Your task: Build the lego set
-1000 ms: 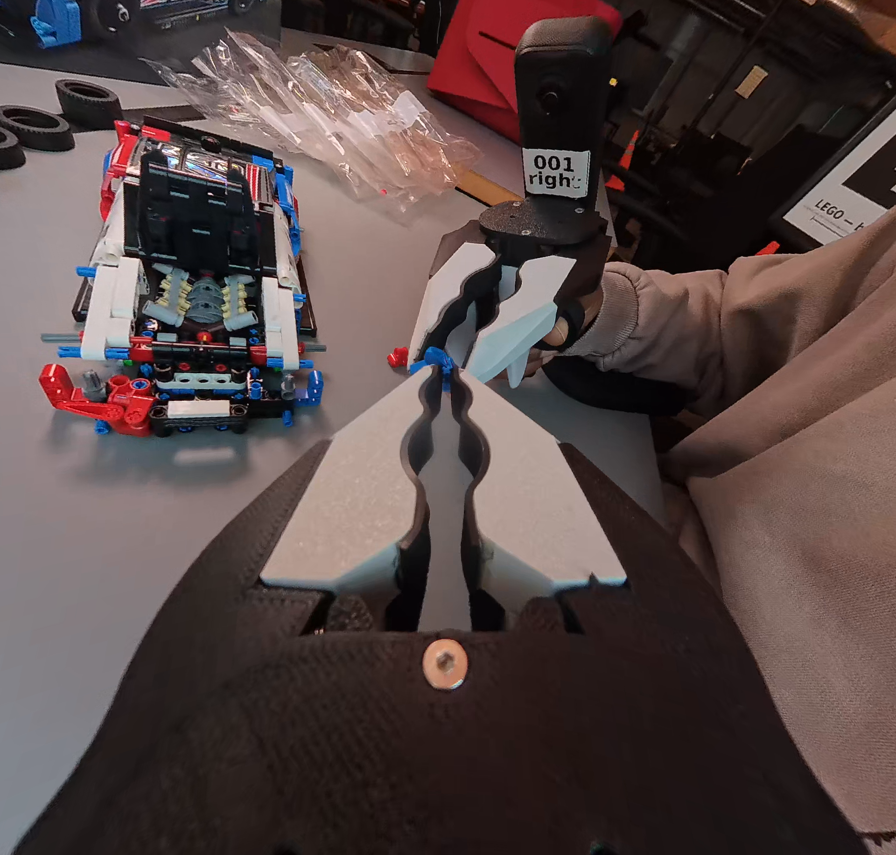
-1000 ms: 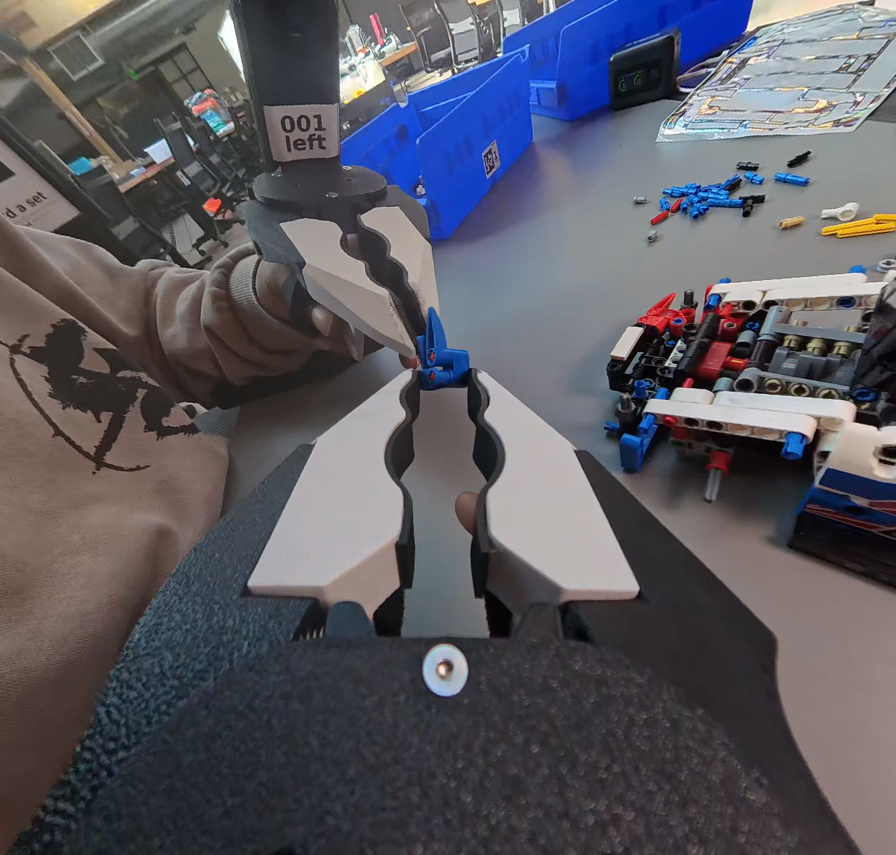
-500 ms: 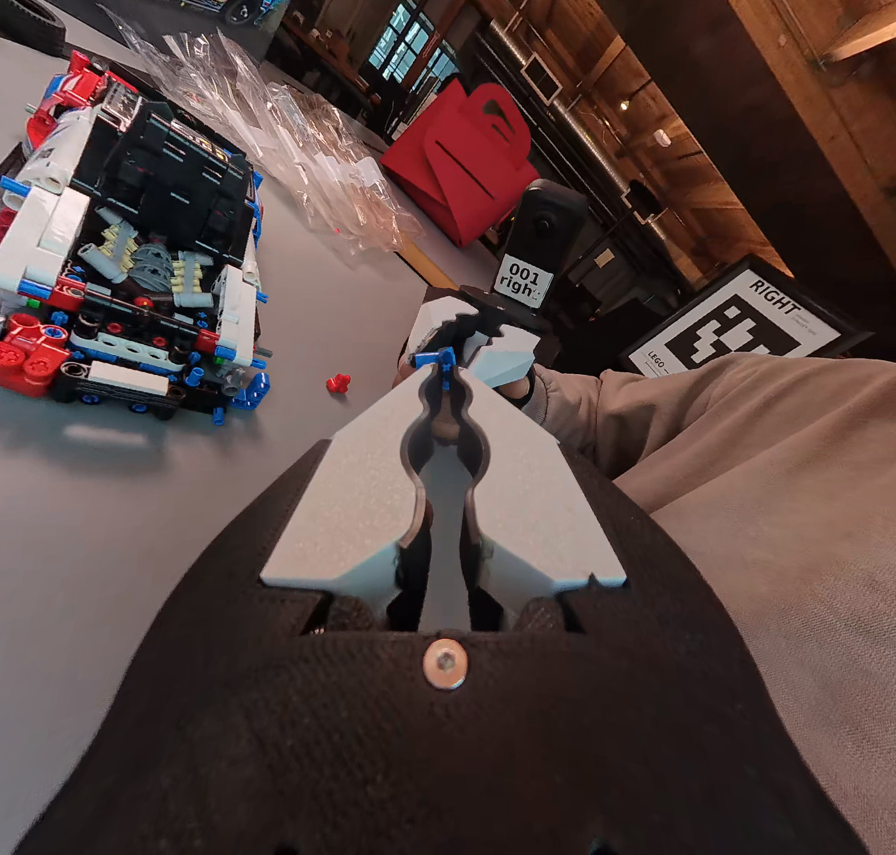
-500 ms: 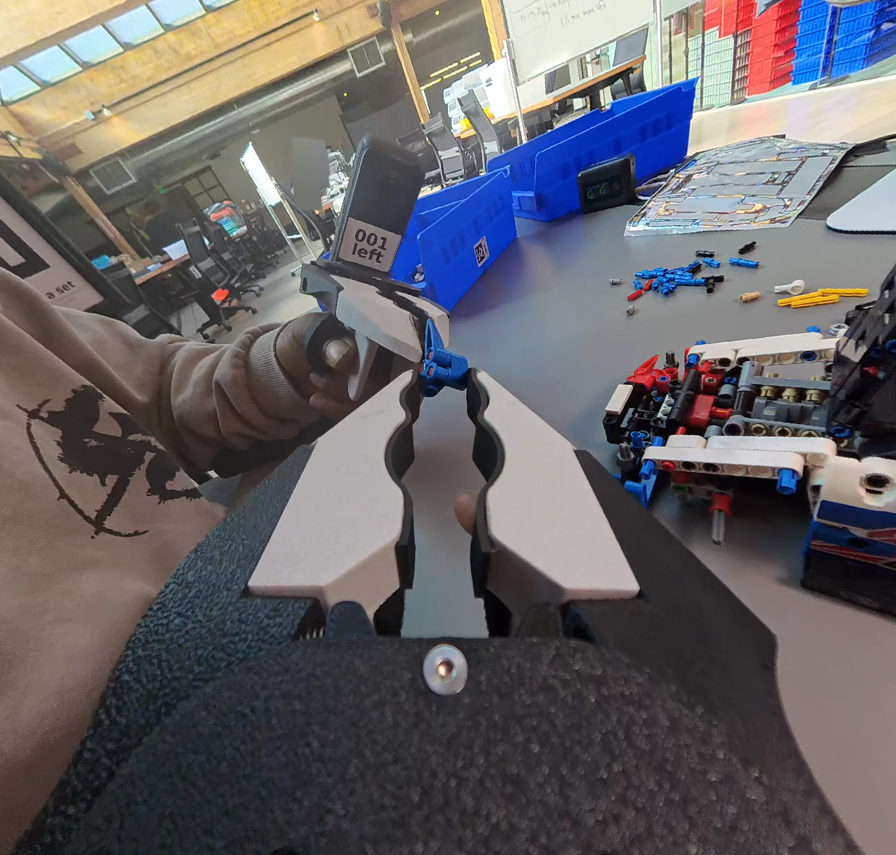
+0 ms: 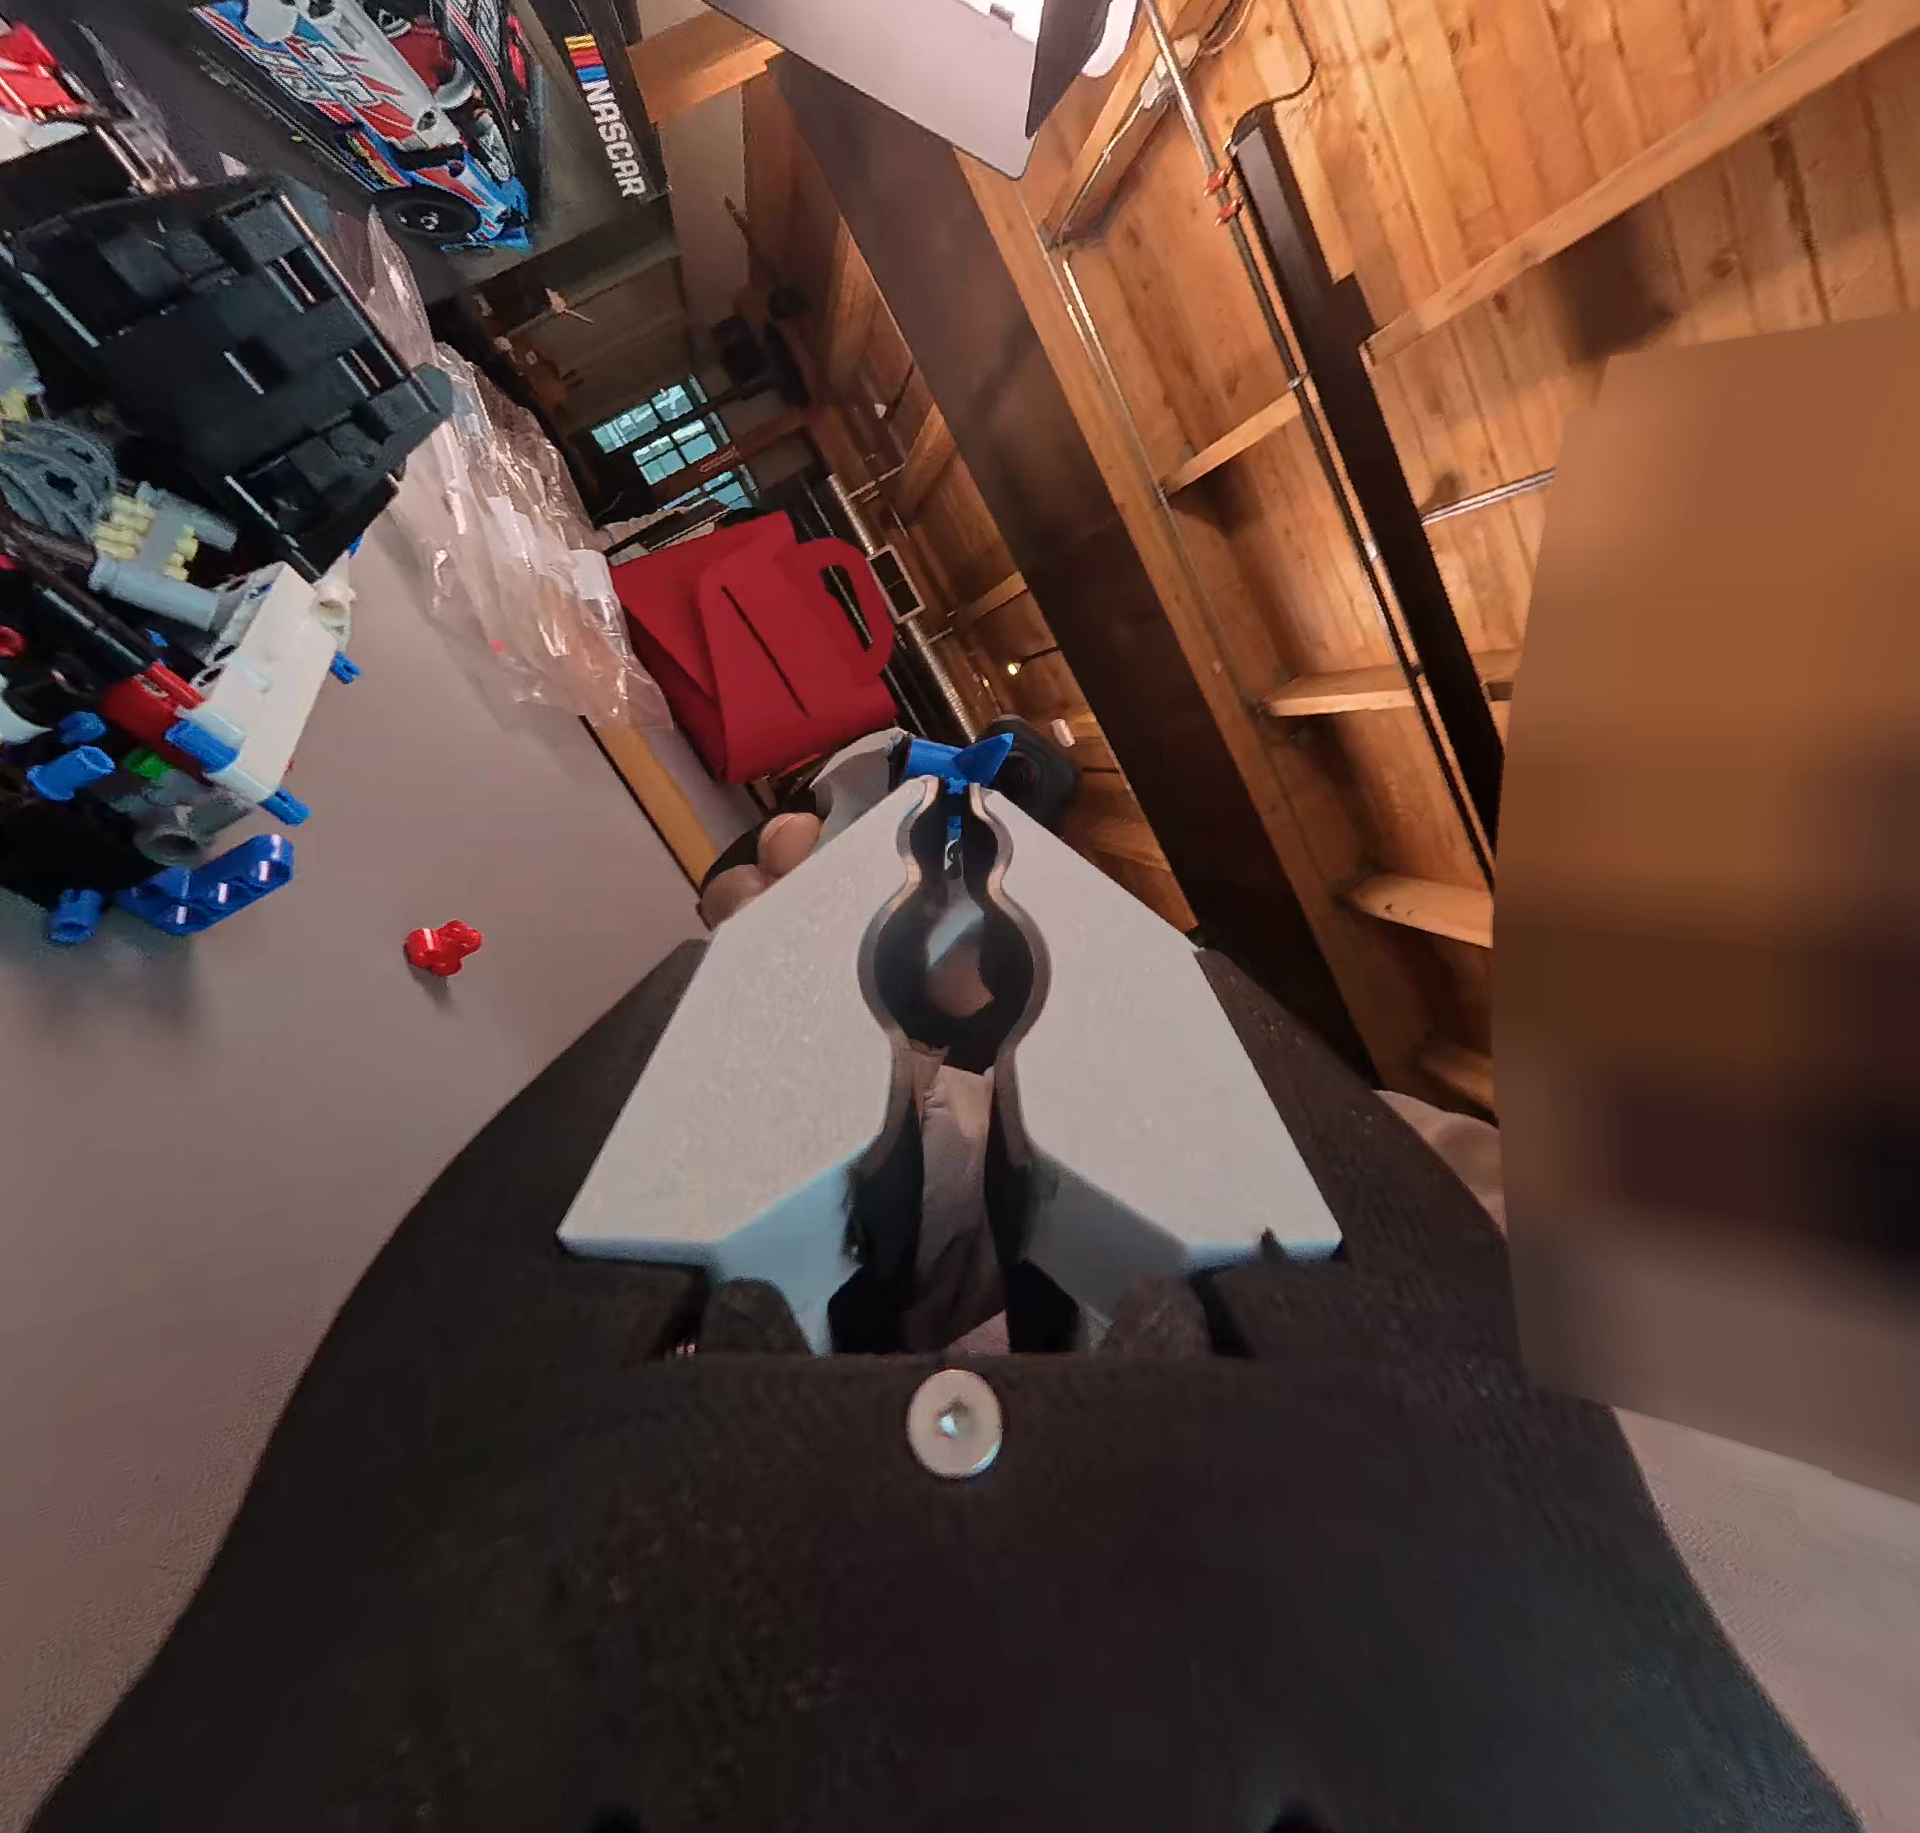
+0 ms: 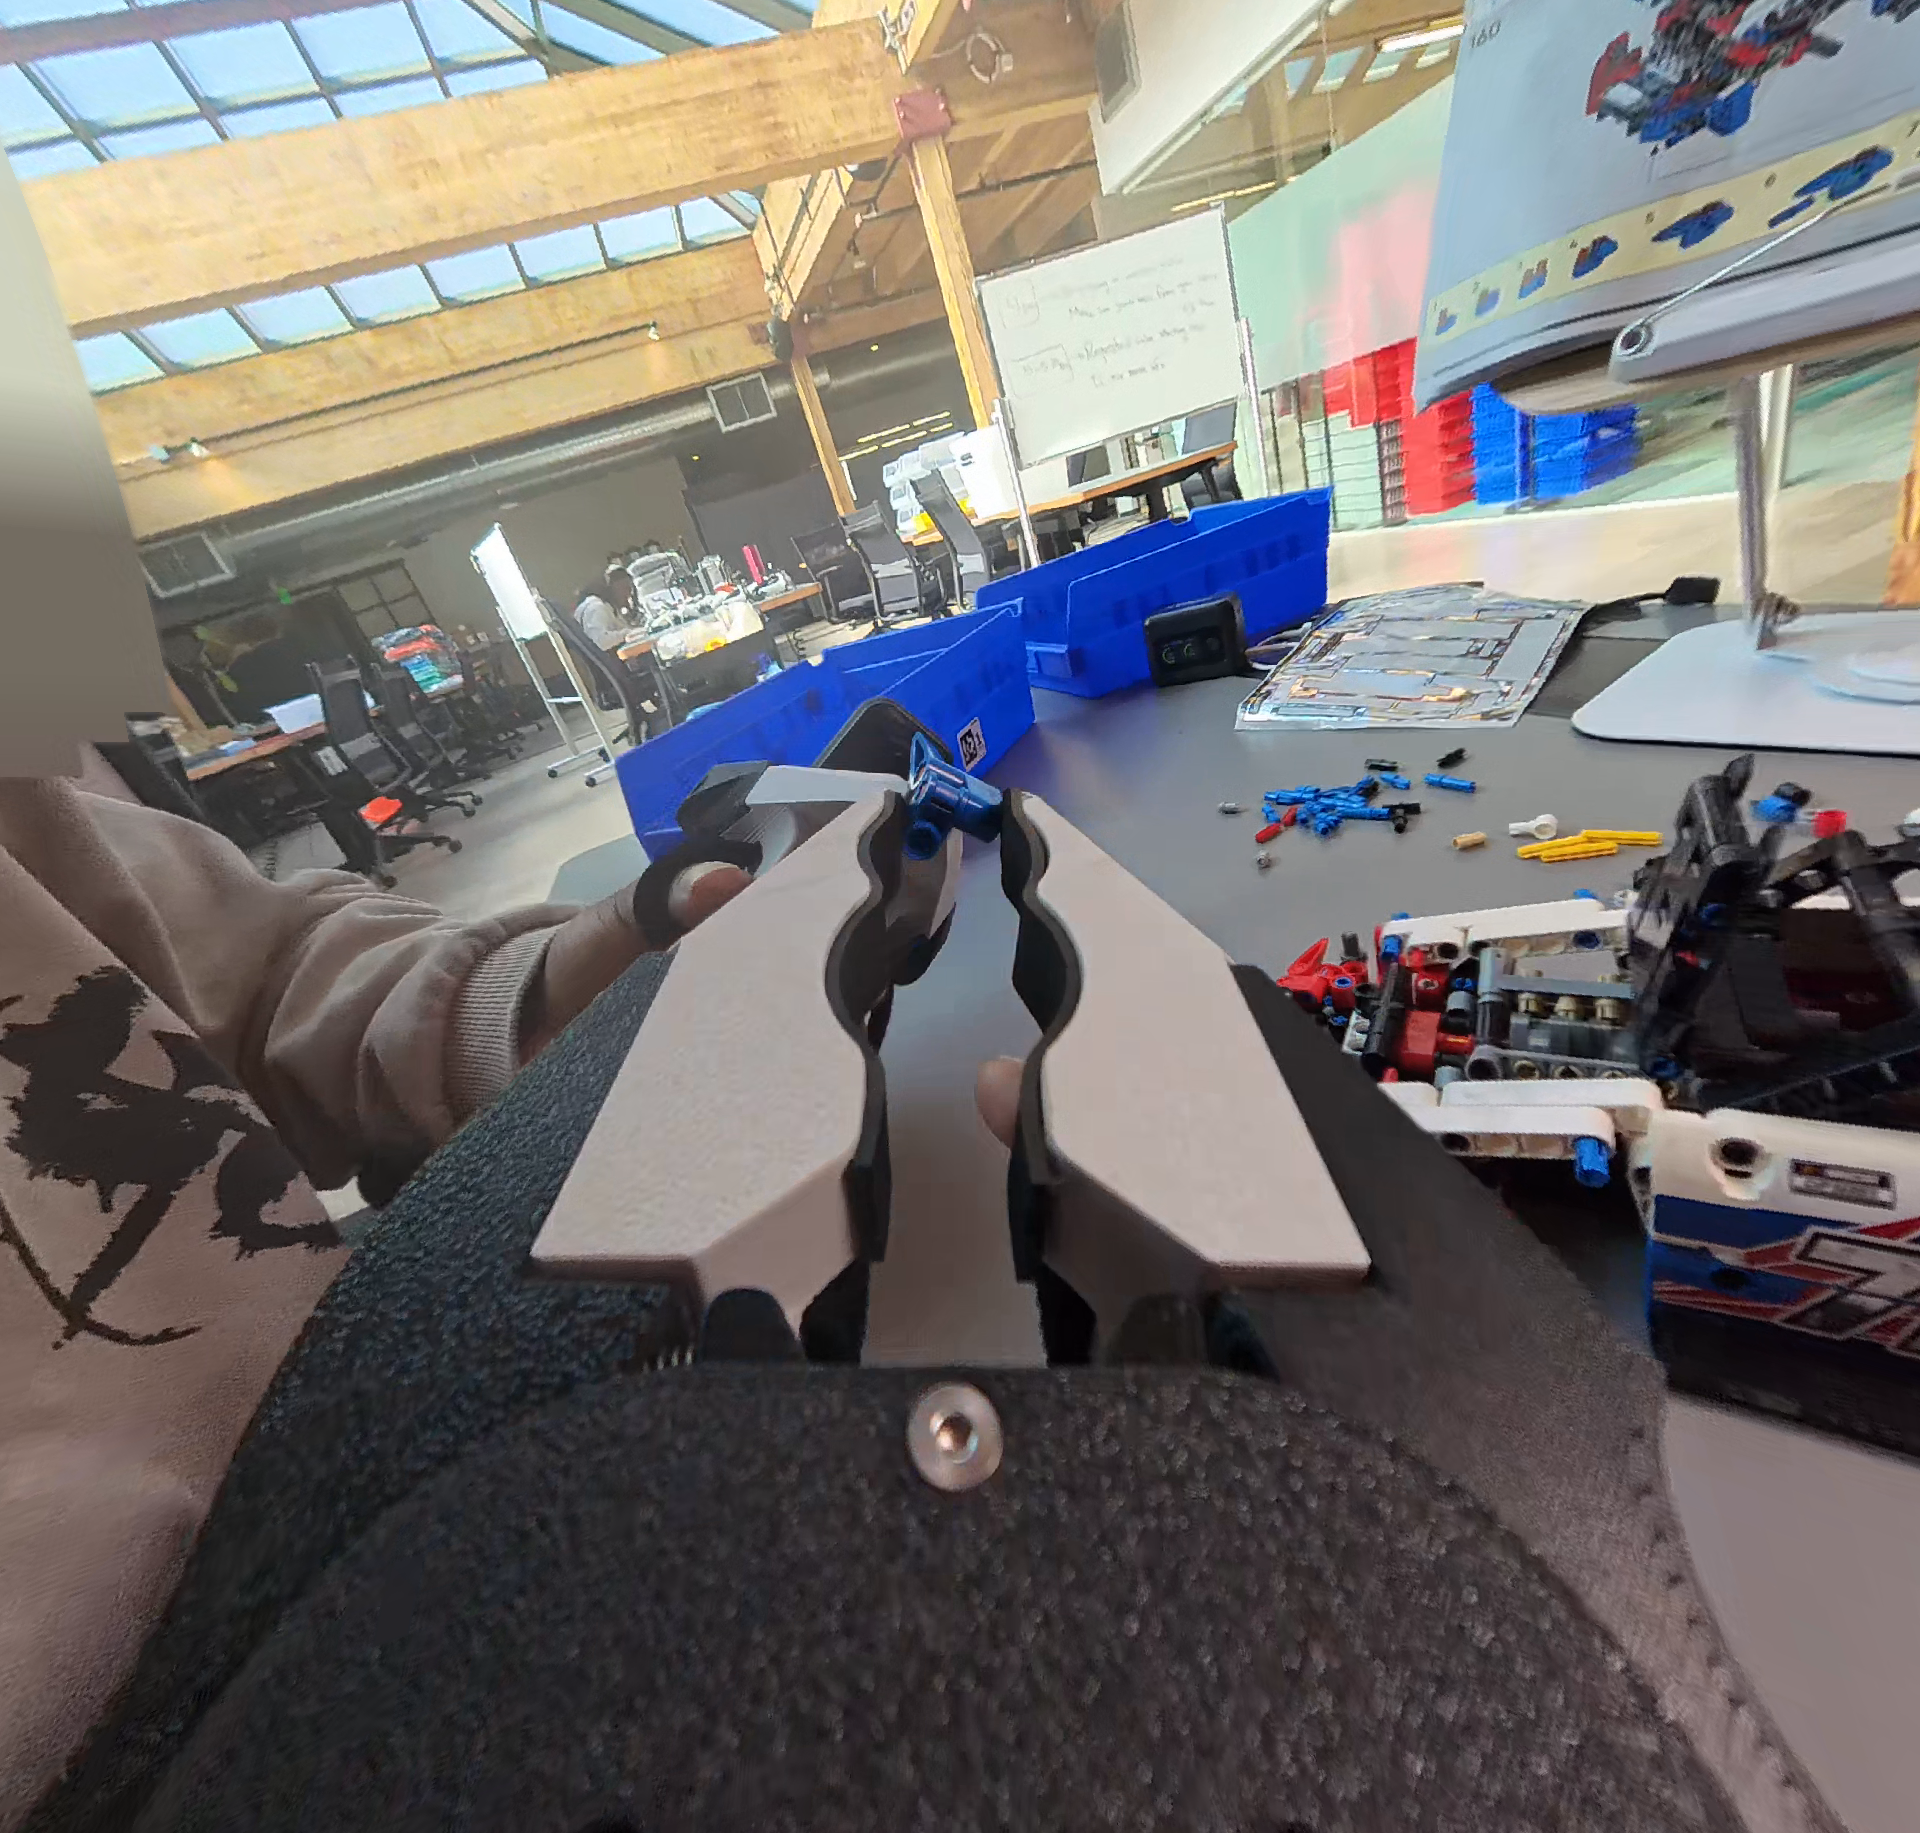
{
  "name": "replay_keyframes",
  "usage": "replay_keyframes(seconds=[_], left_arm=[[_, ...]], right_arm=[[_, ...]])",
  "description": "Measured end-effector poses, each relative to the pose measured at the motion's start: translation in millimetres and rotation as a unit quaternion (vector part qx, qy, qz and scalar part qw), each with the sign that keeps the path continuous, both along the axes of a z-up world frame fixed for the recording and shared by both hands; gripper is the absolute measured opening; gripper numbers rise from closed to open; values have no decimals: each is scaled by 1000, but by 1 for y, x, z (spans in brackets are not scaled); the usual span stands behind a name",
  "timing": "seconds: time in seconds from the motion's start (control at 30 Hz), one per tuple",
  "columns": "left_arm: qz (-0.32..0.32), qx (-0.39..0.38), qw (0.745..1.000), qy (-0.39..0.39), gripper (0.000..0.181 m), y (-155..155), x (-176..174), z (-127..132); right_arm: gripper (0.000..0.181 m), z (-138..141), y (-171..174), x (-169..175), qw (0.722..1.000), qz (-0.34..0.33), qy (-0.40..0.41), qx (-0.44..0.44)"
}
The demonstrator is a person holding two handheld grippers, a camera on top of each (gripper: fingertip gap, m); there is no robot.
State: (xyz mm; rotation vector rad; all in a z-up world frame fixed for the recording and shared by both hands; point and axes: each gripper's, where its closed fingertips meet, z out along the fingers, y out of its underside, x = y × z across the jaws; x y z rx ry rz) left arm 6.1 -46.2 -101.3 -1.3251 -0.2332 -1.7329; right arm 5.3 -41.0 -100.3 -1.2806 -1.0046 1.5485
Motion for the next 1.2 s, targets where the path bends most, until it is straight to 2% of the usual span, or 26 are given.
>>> replay_keyframes(seconds=[0.03,0.23,0.47,0.6,0.7,1.0,1.2], left_arm=[[0,-2,1000,-12,1,0,1,1],[-17,7,999,-30,1,-6,6,4],[-37,15,996,-78,1,-11,8,12],[-29,8,998,-60,1,-8,6,8],[-26,7,999,-44,1,-5,4,7],[-30,-19,999,-21,1,-3,6,-3],[-30,-34,999,22,1,-2,8,-13]], right_arm=[[15,2,0,1,1000,-9,2,18],[15,8,-6,4,991,-32,5,127],[15,15,-11,6,993,-19,29,116],[15,11,-9,4,993,-17,17,114],[16,10,-7,2,988,-13,2,155],[19,-8,-6,3,925,-41,-66,371],[17,-21,-5,6,882,-28,-113,456]])
